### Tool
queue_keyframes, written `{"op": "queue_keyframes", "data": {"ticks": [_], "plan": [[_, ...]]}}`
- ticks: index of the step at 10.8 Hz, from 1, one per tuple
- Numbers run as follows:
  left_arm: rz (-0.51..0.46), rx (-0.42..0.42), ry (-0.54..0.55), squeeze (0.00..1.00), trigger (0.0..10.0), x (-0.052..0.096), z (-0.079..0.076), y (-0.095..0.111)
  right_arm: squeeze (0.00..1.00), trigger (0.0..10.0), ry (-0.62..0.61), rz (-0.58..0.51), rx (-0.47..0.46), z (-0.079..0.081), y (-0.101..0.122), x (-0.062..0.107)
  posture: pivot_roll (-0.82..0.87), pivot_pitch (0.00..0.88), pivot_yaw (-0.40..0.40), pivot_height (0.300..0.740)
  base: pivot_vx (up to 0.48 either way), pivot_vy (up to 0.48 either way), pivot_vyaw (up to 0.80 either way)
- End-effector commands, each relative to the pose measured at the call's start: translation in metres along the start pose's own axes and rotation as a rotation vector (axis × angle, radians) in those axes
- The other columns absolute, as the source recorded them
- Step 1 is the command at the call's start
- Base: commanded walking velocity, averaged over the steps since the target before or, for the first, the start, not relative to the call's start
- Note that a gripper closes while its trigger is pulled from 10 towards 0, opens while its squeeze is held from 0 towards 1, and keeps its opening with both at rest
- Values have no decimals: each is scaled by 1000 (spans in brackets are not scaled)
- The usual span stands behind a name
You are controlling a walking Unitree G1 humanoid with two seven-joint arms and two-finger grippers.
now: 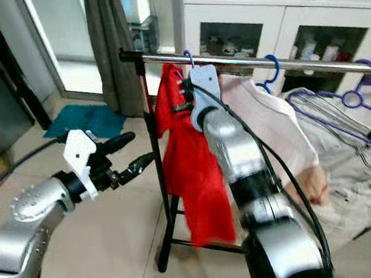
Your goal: Hang hanger
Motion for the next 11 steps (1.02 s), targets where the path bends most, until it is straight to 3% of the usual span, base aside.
{"op": "queue_keyframes", "data": {"ticks": [1,5,7,9,10,11], "plan": [[8,-16,12,0,10000,4,5,3,0,10000,-15,-40,-13,-2,13,-6,35,25,-4,740,0,0,0],[57,-20,34,0,10000,23,9,1,0,10000,-51,-42,-41,0,35,-24,85,92,-25,740,0,0,0],[74,-22,21,0,10000,29,9,0,0,10000,-76,4,-26,0,30,-27,93,106,-26,740,0,0,0],[81,-23,-4,0,10000,32,5,3,0,10000,-27,160,17,5,-2,-26,101,100,-26,740,0,0,0],[78,-19,-5,0,10000,30,4,3,325,10000,-36,193,20,-1,-17,-23,89,88,-19,740,0,0,0],[72,-10,14,0,10000,28,5,2,1000,10000,-45,166,10,-8,-18,-22,77,81,-11,740,0,0,0]]}}
Point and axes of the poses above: a point about 5 cm out from each wrist's last joint towards the gripper, its own x axis pointing back from the gripper into the wrist, its own y axis along the axis of the wrist's last joint, z = x × y, the point moved 3 cm from there along -x, pointing out of the wrist towards the gripper, and after that the axes turned 12 degrees about -x, right-handed, at the moved point
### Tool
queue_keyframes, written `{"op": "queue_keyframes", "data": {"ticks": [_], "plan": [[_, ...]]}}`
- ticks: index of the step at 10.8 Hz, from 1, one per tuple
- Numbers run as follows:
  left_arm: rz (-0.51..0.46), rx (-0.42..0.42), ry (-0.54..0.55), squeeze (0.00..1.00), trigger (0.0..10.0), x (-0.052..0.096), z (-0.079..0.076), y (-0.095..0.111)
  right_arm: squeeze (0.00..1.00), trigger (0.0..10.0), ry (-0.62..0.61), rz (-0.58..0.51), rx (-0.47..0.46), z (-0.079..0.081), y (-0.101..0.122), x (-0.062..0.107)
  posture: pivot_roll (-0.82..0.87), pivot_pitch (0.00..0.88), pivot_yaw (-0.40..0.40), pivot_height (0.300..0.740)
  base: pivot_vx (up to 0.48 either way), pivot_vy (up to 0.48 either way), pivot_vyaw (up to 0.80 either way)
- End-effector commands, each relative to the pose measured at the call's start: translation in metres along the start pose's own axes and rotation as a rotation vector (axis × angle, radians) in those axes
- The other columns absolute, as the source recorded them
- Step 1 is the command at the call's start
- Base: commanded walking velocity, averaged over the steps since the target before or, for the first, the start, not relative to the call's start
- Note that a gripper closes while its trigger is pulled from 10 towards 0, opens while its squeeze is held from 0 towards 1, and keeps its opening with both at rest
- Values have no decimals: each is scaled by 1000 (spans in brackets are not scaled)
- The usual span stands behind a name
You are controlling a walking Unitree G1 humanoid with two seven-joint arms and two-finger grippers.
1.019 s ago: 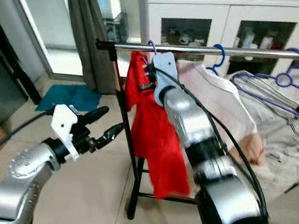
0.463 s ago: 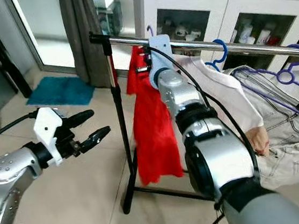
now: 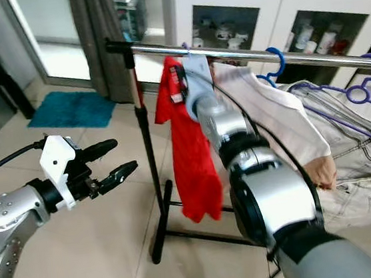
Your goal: Hang hanger
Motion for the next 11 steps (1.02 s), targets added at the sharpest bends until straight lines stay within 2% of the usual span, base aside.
{"op": "queue_keyframes", "data": {"ticks": [1,2,3,4,5,6,7,8,9,10,11], "plan": [[-53,57,94,0,10000,-4,4,2,1000,10000,62,-74,6,-4,6,4,61,69,2,740,0,0,0],[-62,78,119,0,10000,-6,5,2,1000,10000,84,-107,11,-4,10,6,58,66,5,740,0,0,0],[-60,85,160,0,10000,-8,7,-1,1000,10000,139,-197,0,-4,21,14,51,63,12,740,0,0,0],[-46,91,223,0,10000,-9,11,-7,1000,10000,184,-333,-20,-6,39,33,32,56,26,740,0,0,0],[-52,110,320,0,10000,-9,20,-10,98,10000,207,-502,-20,-12,57,67,16,48,38,740,0,0,0],[-59,104,340,0,10000,-10,20,-9,0,10000,238,-529,-28,-12,56,80,8,42,40,740,0,0,0],[-65,100,349,0,10000,-12,19,-7,0,10000,256,-537,-63,-12,52,89,7,39,39,740,0,0,0],[-83,89,359,0,10000,-17,12,-1,0,10000,237,-507,-81,-13,23,105,15,31,14,740,0,0,0],[-82,87,372,0,10000,-16,11,0,0,10000,199,-492,-142,-15,12,112,21,33,5,740,0,0,0],[-74,87,384,0,10000,-14,9,-2,0,10000,172,-482,-156,-12,1,119,22,33,4,740,0,-360,0],[-62,89,374,0,10000,-16,7,-7,0,10000,170,-455,-121,-5,-9,122,-1,31,19,740,0,-371,0]]}}
Point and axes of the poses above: a point about 5 cm out from each wrist's last joint towards the gripper, its own x axis pointing back from the gripper into the wrist, its own y axis along the axis of the wrist's last joint, z = x × y, the point moved 3 cm from there along -x, pointing out of the wrist towards the gripper, and after that the axes turned 12 degrees about -x, right-handed, at the moved point
